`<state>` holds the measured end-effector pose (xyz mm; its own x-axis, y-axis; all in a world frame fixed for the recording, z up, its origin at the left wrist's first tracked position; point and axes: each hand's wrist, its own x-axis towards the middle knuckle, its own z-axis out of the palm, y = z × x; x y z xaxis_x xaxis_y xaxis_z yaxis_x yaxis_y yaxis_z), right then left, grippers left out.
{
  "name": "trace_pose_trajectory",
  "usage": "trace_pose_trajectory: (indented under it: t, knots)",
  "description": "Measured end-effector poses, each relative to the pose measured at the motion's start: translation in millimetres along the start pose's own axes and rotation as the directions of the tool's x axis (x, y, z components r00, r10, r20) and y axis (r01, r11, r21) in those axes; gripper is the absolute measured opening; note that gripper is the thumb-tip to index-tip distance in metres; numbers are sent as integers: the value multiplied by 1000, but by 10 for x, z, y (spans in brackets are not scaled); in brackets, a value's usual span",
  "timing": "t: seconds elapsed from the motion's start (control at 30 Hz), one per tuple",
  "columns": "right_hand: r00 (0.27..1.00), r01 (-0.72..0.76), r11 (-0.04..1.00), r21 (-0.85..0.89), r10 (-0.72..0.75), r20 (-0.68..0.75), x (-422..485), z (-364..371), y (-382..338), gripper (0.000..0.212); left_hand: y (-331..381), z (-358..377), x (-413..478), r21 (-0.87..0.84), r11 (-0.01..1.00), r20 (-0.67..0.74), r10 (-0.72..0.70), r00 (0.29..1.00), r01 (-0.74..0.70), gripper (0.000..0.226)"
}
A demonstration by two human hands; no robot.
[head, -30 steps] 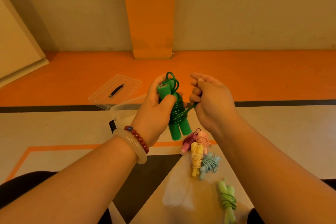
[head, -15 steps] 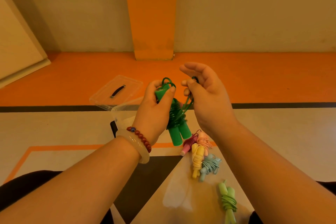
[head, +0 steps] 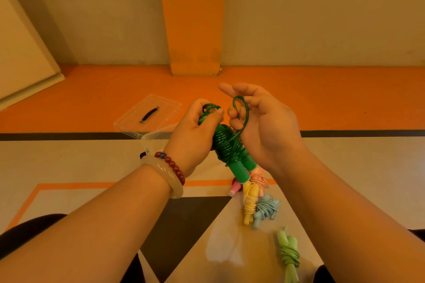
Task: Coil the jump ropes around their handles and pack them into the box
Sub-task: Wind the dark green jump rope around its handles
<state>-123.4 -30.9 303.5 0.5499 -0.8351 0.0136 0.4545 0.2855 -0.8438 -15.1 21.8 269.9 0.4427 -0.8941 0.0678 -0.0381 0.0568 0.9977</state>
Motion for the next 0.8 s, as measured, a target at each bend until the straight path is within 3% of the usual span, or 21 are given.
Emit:
trace_pose_trajectory:
  t: [0.13,0.4,0.5,0.7,0.8]
  knots:
    - [999,47,998,-41,-47,-10,12,-31,-41,40,57,1,2,-92,995,36,-34,999,38,12]
    - [975,88,994,58,-74,-208,29,-76,-19,30,23,47,-7,-98,994,39,-36,999,40,22]
    - [947,158,985,-70,-172,-270,66,-146,-36,29,73,29,-5,-70,996,94,-48,994,54,24]
    - [969,150,983,-104,-167,-181,68,-132,-27,29,101,97,-34,-143,979,232,-112,966,147,17]
    - [967,185,935,-304,-228,-110,67,-159,40,31,54,122,-48,-218,958,278,-122,953,187,17]
